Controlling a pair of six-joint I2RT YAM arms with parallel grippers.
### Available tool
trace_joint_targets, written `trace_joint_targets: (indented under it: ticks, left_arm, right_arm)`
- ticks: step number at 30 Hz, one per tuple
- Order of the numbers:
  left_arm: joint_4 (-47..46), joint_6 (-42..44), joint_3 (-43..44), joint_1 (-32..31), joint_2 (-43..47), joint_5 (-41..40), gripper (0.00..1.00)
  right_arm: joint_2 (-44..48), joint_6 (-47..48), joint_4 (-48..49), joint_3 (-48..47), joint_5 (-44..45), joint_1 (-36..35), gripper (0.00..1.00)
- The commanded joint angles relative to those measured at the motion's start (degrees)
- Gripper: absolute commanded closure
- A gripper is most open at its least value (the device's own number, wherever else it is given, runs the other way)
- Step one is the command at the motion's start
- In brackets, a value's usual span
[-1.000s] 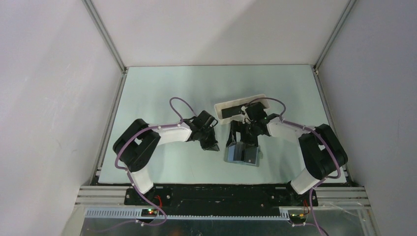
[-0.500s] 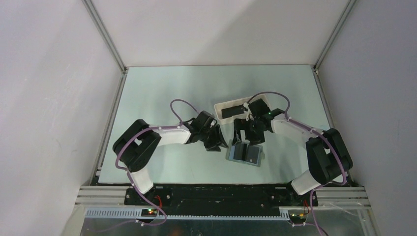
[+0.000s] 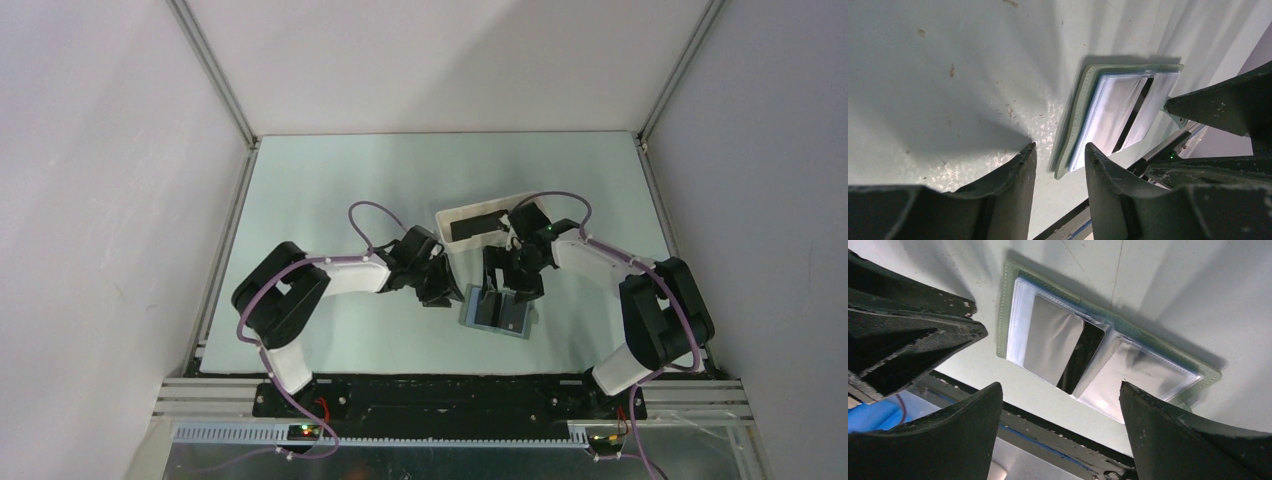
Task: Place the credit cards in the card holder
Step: Insert the credit card into the card holder.
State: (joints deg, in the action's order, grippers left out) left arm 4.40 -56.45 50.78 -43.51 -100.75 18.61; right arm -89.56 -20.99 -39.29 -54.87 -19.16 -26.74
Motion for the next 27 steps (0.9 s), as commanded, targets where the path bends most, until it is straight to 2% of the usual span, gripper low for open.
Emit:
trace_joint_targets:
  ticks: [1,7,13,19,22,27]
  left_arm:
    - [0.9,1.5,2.1,-0.5,-1.4,-1.0,0.54]
    - [0.7,1.0,1.8,-0.5,-1.3,-1.1,0.54]
    - [-3.9,-2.0,-1.7,0.3,-0.3,0.5,0.52]
    - [-8.1,-3.4,-3.7,0.8,0.4,1.9,0.58]
    - [-8.3,-4.0,-4.1,1.0,1.3,2.2,0.64]
    - [-7.8,-4.6,-6.1,1.8,4.4,0.9,0.67]
  right_arm:
    - [-0.6,-3.0,1.8,0.6,-4.0,0.3,0.11]
    - [-5.3,-5.3,9.3,1.1,-9.6,-0.2,0.14]
    - [-10.1,-9.1,16.7,0.0,-17.4,-1.0,0.19]
    - [-10.1,-12.8,20.4,-1.0,-21.5,-2.2,0.22]
    - [-9.1,-13.1,20.0,-1.2,-21.2,-2.4,0.2]
    - [-5.8,-7.5,9.6,-4.0,-13.4,-2.5,0.13]
